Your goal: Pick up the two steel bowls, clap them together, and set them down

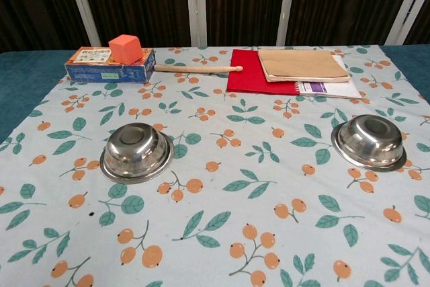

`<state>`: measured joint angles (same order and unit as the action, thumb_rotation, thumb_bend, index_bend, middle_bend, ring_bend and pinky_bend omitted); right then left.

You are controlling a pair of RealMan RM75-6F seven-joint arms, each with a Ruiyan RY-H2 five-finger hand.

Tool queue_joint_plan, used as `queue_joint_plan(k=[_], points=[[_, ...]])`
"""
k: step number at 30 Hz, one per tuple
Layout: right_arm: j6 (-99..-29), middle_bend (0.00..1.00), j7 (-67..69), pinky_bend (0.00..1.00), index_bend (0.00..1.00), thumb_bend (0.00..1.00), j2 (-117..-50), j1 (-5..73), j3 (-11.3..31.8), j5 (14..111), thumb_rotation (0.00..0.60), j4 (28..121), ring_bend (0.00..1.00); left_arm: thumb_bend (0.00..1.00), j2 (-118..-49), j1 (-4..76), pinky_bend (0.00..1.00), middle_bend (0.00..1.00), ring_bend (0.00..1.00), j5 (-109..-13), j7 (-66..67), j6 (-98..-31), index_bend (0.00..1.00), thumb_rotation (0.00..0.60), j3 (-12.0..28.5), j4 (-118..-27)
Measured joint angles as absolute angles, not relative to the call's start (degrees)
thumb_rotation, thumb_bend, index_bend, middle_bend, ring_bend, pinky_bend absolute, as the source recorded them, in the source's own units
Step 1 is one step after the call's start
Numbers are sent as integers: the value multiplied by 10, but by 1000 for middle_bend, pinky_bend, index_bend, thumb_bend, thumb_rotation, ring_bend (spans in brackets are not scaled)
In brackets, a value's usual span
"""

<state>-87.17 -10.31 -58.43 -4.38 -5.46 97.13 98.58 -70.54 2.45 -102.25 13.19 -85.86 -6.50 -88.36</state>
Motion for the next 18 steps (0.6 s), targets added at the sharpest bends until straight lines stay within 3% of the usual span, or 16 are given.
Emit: queue_joint_plan(k=[10, 18], points=[[-860, 0, -113, 0, 0, 459, -591, -39, -49, 956, 600, 987, 0, 132, -728, 44, 173, 42, 0, -1020, 123, -848, 0, 598, -49, -860], [-858, 0, -93, 0, 0, 459, -585, -34, -46, 953, 600, 985, 0, 146, -767, 95, 173, 35, 0, -995, 127, -786, 0, 594, -11, -869]])
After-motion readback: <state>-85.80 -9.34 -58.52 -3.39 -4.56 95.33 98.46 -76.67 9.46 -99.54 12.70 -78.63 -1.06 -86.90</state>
